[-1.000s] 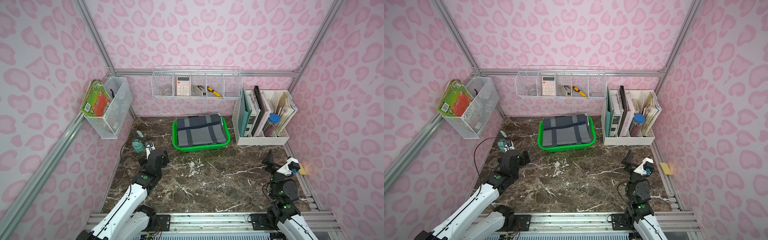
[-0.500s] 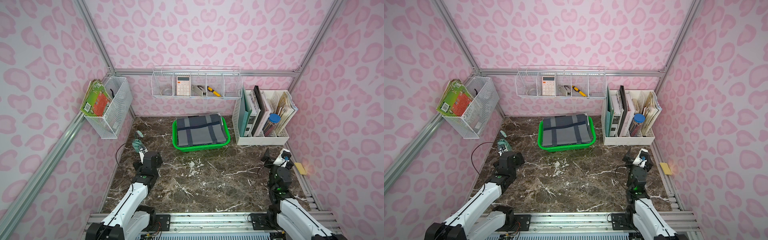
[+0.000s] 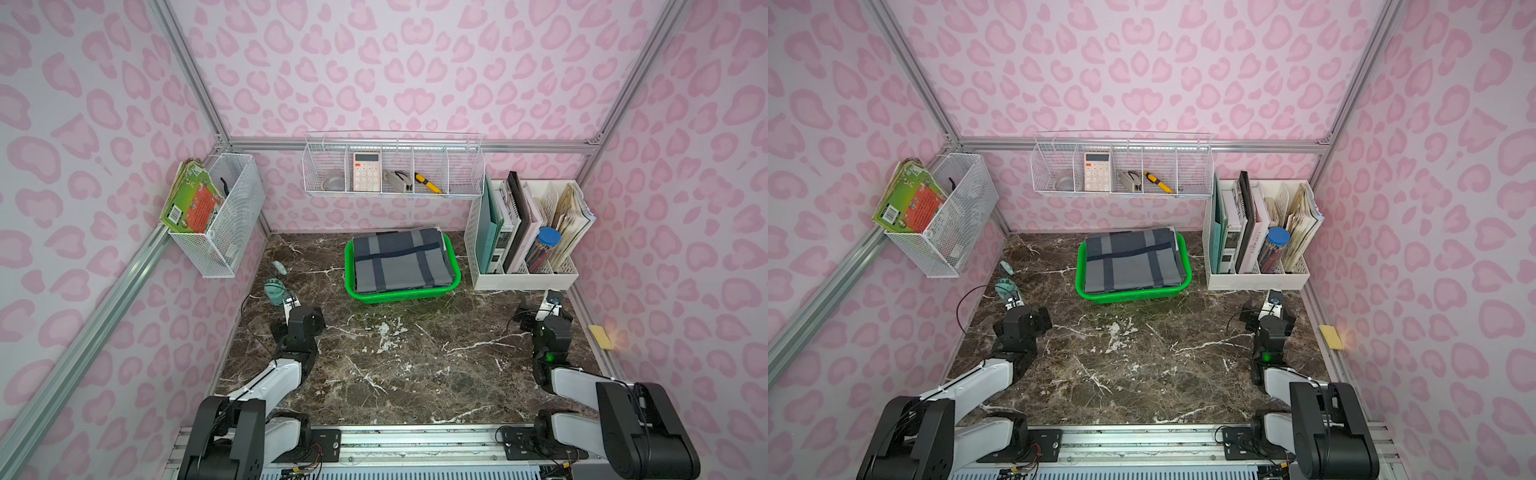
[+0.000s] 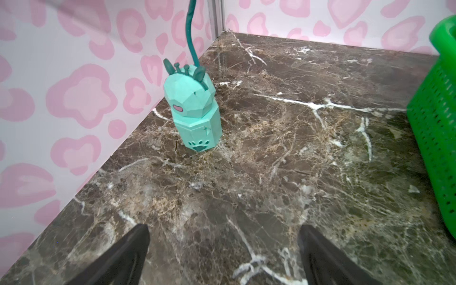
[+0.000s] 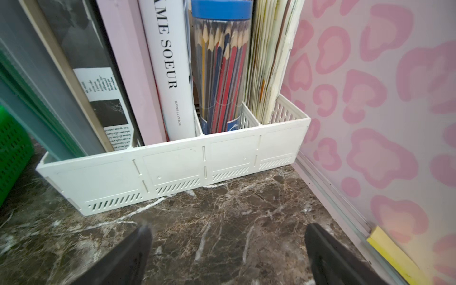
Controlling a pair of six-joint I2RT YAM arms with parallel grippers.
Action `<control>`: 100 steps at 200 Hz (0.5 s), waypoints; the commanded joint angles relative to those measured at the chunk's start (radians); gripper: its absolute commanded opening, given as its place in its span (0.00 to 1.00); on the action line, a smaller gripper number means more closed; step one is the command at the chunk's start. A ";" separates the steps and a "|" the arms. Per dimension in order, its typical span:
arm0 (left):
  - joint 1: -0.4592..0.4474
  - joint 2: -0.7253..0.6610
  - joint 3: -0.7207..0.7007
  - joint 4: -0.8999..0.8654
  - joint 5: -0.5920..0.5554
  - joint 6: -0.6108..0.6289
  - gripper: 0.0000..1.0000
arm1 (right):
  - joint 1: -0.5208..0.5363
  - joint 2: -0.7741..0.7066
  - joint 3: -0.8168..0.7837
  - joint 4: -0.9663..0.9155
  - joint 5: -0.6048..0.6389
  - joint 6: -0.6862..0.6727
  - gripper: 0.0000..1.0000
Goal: Put the folded scarf in the basket
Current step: Reset both arms
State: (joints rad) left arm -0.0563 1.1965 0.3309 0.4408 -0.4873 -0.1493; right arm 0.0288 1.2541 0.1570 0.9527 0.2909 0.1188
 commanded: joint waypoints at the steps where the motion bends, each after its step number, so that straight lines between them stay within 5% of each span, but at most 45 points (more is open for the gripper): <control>1: 0.010 0.042 0.010 0.152 0.046 0.064 0.99 | -0.006 0.021 0.002 0.111 -0.022 0.002 0.99; 100: 0.057 0.306 0.029 0.481 0.191 0.110 0.99 | -0.053 0.143 -0.015 0.336 -0.162 -0.012 0.99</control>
State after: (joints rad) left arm -0.0059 1.4700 0.3576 0.7940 -0.3271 -0.0669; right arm -0.0193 1.3560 0.1497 1.1599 0.1970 0.1200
